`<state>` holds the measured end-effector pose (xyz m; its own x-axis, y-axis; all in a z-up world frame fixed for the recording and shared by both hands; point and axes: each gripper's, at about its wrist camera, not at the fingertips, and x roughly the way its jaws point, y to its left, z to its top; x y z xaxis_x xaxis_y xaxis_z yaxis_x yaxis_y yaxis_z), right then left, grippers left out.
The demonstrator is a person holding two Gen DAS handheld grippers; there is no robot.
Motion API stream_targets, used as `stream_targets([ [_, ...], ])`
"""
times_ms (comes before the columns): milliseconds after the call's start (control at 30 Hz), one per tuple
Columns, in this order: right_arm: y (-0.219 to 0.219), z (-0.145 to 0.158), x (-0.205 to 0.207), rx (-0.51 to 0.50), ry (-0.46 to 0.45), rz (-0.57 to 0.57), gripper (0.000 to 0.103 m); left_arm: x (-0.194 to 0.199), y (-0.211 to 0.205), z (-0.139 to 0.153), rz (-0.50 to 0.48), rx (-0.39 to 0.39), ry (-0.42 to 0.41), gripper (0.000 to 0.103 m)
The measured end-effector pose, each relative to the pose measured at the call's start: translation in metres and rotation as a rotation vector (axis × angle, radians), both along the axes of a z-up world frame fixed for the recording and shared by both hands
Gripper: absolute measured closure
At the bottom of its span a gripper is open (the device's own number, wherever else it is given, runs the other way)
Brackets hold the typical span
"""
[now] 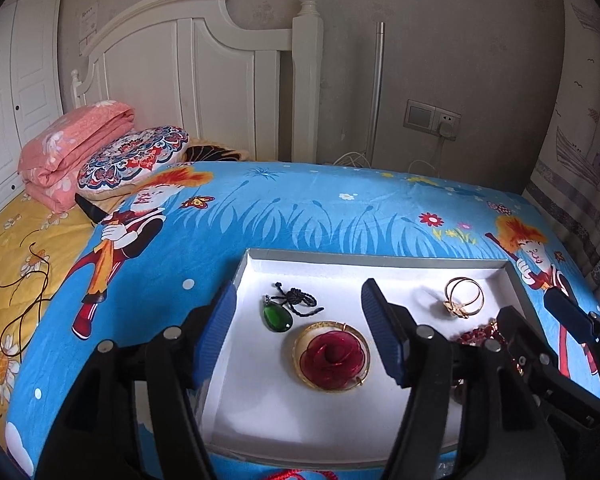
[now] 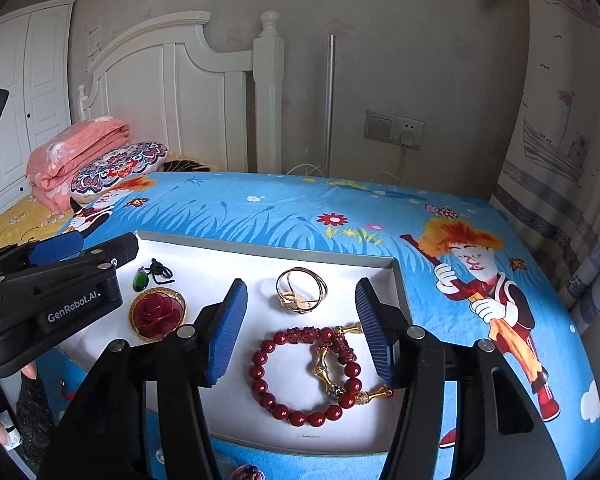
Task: Organize jewelry
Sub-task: 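Lift both tools away from the tray, then reach the right tool to the pink yarn ball and clear crystal and grasp them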
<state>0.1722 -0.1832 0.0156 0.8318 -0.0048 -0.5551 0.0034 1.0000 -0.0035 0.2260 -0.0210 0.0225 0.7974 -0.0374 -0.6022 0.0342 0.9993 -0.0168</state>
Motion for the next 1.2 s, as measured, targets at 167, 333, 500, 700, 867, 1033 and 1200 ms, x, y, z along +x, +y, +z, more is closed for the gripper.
stream_targets([
  [167,-0.008,-0.006,-0.026,0.041,0.016,-0.002,0.05,-0.042,0.01,-0.007,-0.032,0.004,-0.029,0.025],
  [333,-0.01,-0.011,-0.06,0.068,0.008,0.019,0.049,-0.086,0.022,-0.015,-0.049,0.001,-0.033,0.016],
  [500,-0.006,-0.023,-0.087,0.082,0.028,0.052,0.049,-0.12,0.036,-0.027,-0.05,-0.042,-0.003,0.016],
  [700,0.0,-0.04,-0.099,0.086,0.073,0.076,0.049,-0.149,0.035,-0.046,-0.033,0.03,-0.014,0.016],
  [867,0.003,-0.048,-0.101,0.091,0.089,0.079,0.049,-0.164,0.032,-0.063,-0.039,0.071,-0.029,0.016],
  [1033,0.01,-0.051,-0.099,0.089,0.113,0.094,0.049,-0.164,0.037,-0.079,-0.031,0.076,0.002,0.016],
  [1200,0.016,-0.043,-0.092,0.094,0.117,0.102,0.049,-0.162,0.046,-0.084,-0.009,0.063,0.011,0.016],
])
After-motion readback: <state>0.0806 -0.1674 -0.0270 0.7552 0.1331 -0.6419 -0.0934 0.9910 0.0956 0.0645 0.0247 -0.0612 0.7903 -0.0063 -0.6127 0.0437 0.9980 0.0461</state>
